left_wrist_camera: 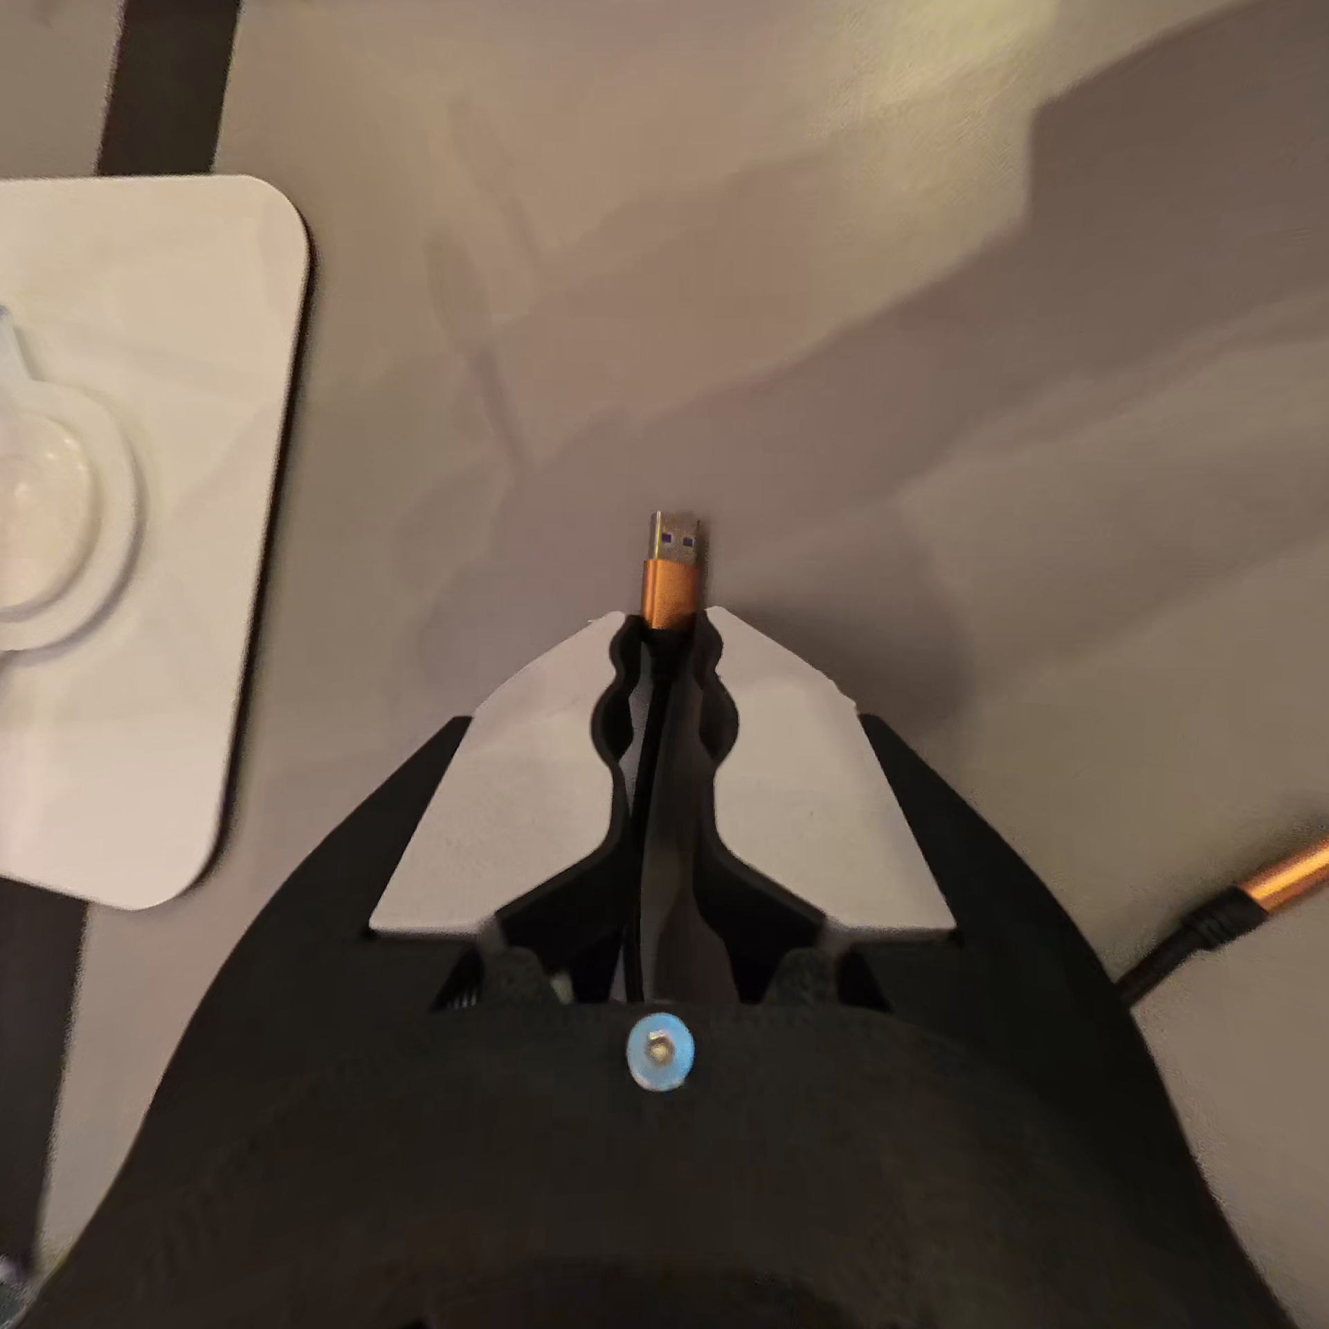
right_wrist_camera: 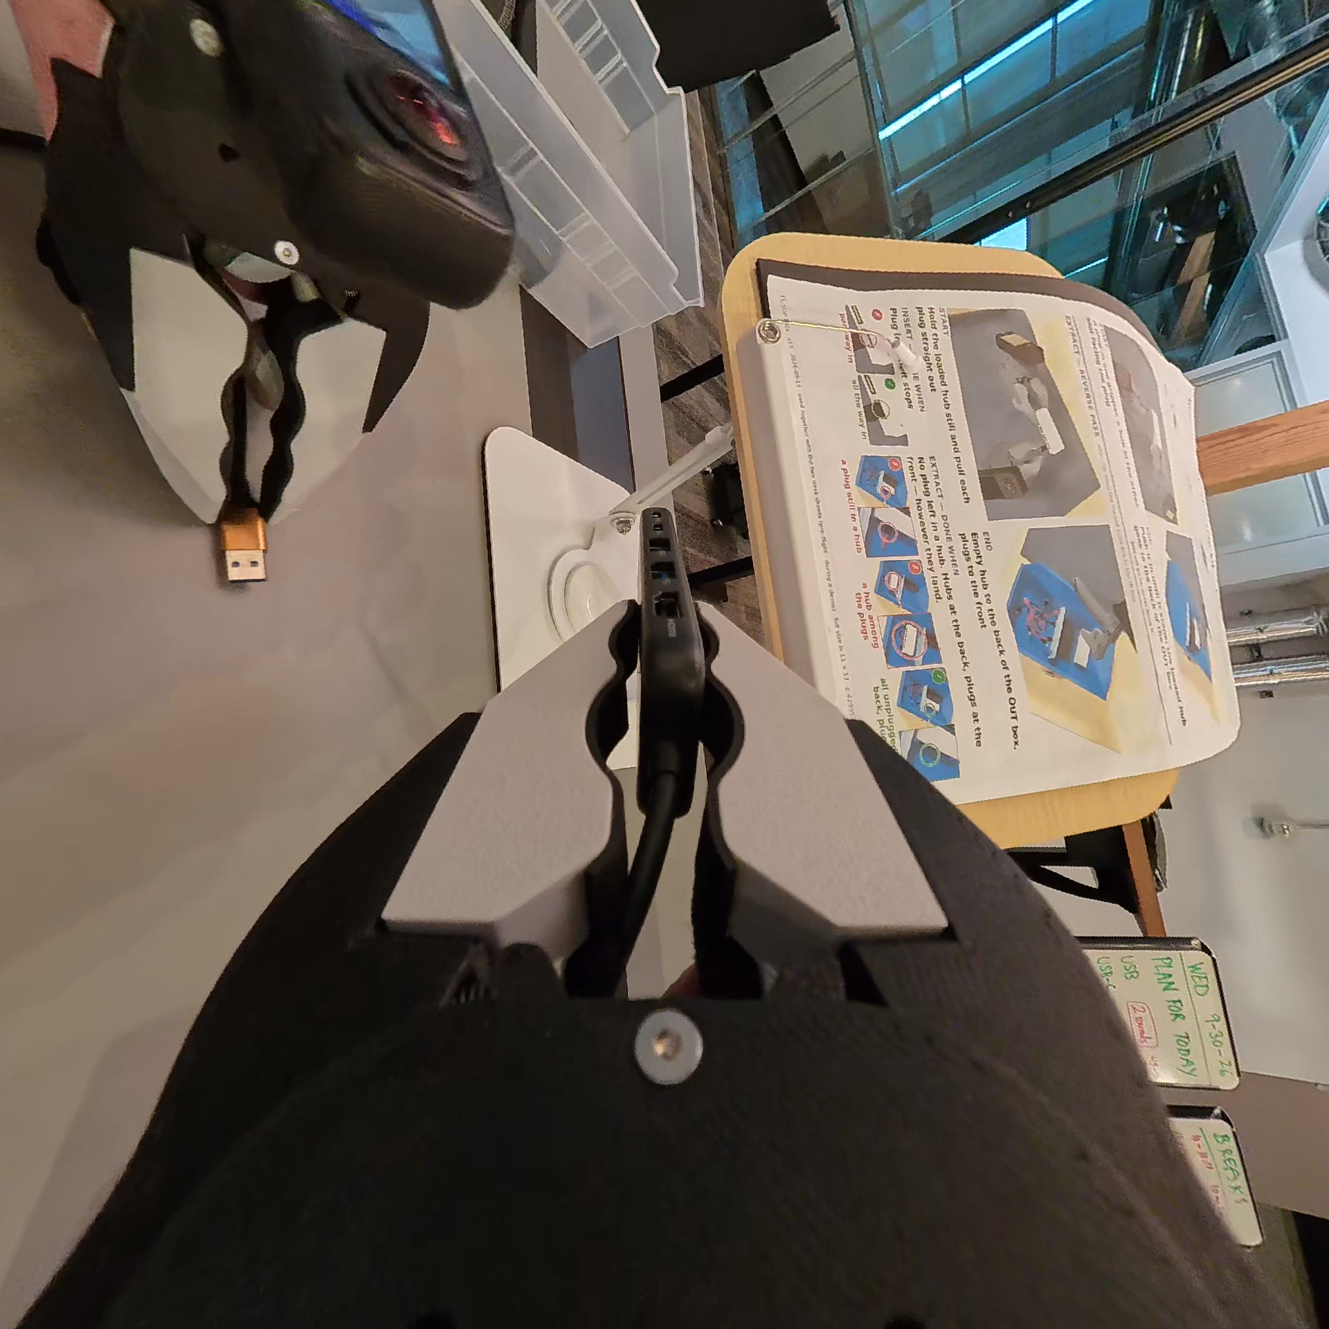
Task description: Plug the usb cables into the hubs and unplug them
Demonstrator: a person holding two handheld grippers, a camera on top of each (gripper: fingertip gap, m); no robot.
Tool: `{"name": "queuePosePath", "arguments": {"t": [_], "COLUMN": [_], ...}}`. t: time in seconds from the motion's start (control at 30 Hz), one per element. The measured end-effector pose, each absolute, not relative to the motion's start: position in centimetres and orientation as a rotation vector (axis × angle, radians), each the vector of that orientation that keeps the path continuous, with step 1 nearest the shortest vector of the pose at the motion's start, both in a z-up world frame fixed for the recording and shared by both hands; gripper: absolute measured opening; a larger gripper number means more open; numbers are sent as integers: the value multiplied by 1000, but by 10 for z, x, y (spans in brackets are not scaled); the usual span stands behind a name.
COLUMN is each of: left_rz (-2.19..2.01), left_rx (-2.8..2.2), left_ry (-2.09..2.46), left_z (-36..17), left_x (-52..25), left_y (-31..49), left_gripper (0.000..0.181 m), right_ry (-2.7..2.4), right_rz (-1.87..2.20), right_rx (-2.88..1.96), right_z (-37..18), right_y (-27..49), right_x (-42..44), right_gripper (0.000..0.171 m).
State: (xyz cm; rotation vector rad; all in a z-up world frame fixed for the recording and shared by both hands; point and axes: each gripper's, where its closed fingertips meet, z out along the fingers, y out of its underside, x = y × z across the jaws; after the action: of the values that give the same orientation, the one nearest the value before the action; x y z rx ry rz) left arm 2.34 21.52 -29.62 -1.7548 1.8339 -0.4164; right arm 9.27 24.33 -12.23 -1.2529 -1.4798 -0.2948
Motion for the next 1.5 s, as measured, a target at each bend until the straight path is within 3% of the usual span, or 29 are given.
{"name": "queuePosePath", "arguments": {"t": [0.03, 0.17, 0.33, 0.6, 0.77, 0.93, 1.17, 1.33, 1.5], "left_rz": [-359, -57, -35, -70, -111, -177, 23, 133, 167], "left_rx": [-1734, -1604, -1600, -1731, -1686, -1560, -1284, -1228, -1231], "left_ry": [1838, 1811, 1744, 1859, 1832, 1694, 1714, 1708, 1671], "left_z": [-296, -285, -270, -294, -284, -260, -255, -259, -255], "left_x": [23, 21, 17, -3, -2, 18, 40, 48, 48], "left_y": [217, 235, 243, 233, 234, 241, 237, 241, 248], "left_gripper": [15, 14, 14, 14, 45, 40, 14, 14, 13], "right_ry": [-1477, -1469, -1492, -1680, -1749, -1822, -1848, -1859, -1868], "right_rz": [-296, -293, -257, -160, -89, -84, -61, -66, -65], "right_rx": [-1253, -1252, -1285, -1416, -1475, -1460, -1462, -1509, -1550], "right_z": [-122, -119, -126, -179, -205, -220, -227, -232, -234], "right_y": [243, 243, 241, 233, 229, 222, 218, 218, 216], "right_x": [93, 96, 96, 82, 75, 65, 57, 65, 71], "right_gripper": [10, 10, 10, 10, 10, 10, 10, 11, 24]}}
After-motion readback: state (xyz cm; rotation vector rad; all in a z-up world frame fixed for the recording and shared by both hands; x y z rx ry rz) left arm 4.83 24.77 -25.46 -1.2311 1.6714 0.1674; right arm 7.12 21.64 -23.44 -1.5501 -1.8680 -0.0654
